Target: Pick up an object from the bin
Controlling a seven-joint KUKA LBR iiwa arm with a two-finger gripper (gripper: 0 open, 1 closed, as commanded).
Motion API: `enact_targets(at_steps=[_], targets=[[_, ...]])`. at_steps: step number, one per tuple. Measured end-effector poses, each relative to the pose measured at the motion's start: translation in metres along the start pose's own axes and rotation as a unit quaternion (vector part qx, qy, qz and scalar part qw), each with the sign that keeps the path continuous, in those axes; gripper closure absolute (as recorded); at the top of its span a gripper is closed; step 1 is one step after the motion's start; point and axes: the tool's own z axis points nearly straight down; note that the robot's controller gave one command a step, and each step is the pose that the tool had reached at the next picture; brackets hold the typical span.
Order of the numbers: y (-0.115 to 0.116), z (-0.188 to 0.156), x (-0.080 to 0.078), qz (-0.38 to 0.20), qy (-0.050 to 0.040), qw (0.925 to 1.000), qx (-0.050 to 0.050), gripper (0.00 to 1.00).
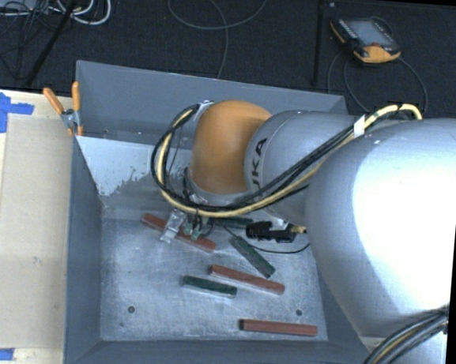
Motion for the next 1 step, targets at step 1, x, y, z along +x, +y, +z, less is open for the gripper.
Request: enact_targets(at_steps=[1], targets=[[-0.0001,0.0,-0.0001,0.001,0.0002,1.0,0.0,1.0]])
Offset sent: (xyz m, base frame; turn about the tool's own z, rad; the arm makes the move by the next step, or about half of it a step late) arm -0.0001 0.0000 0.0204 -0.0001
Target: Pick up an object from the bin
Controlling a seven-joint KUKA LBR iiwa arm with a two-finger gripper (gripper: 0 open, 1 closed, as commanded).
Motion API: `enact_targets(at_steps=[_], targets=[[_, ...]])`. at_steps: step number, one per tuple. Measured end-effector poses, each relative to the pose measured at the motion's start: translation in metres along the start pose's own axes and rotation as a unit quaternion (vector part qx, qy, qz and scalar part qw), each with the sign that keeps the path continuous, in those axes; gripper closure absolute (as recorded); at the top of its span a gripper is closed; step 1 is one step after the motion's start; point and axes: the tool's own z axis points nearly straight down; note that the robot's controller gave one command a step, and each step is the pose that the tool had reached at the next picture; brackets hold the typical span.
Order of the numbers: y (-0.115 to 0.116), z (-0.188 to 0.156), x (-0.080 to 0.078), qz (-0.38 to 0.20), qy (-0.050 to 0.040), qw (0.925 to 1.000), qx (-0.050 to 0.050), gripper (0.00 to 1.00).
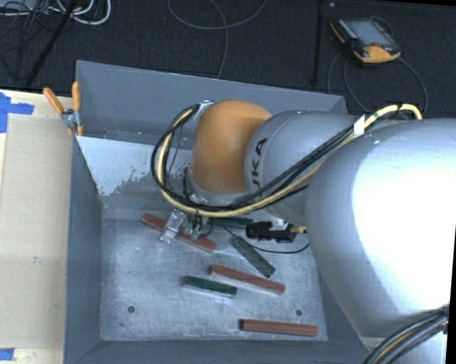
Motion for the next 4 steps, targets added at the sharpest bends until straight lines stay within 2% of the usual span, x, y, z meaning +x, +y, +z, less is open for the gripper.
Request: enact_targets(at_steps=[1,2,3,4], targets=[[0.0,-0.02,-0.001,0.0,0.0065,1.0,0.005,1.0],[-0.001,-0.004,0.0,0.0,0.0086,0.9999,0.007,1.0],[0.002,-0.063,-0.003,0.0,0.0053,1.0,0.004,1.0],[0.0,-0.062,-0.001,0.001,0.0075,1.0,0.006,1.0]])
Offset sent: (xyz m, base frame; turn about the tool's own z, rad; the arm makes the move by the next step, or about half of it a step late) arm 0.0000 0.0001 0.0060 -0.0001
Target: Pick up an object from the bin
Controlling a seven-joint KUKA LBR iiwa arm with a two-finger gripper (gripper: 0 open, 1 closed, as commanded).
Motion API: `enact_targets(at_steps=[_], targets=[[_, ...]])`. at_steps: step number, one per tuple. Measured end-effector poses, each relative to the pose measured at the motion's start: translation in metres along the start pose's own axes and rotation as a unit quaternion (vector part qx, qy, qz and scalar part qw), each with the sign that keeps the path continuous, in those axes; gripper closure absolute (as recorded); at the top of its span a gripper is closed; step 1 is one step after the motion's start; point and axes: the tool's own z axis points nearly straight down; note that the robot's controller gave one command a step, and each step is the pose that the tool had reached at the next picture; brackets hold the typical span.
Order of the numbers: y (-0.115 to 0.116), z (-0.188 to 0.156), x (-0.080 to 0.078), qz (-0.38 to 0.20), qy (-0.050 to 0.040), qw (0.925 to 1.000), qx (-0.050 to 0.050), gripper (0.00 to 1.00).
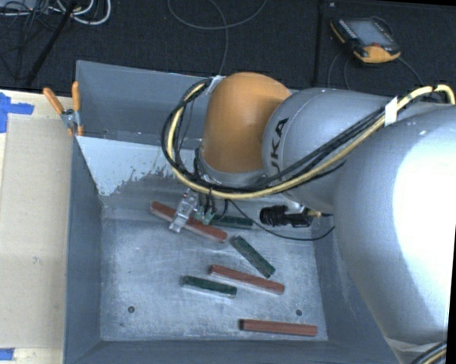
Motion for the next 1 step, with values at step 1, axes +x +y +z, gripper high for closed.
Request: enact_targets(at_steps=[1], targets=[[0.0015,-0.0084,-0.0023,0.0,-0.0005,1.0,-0.001,1.0]])
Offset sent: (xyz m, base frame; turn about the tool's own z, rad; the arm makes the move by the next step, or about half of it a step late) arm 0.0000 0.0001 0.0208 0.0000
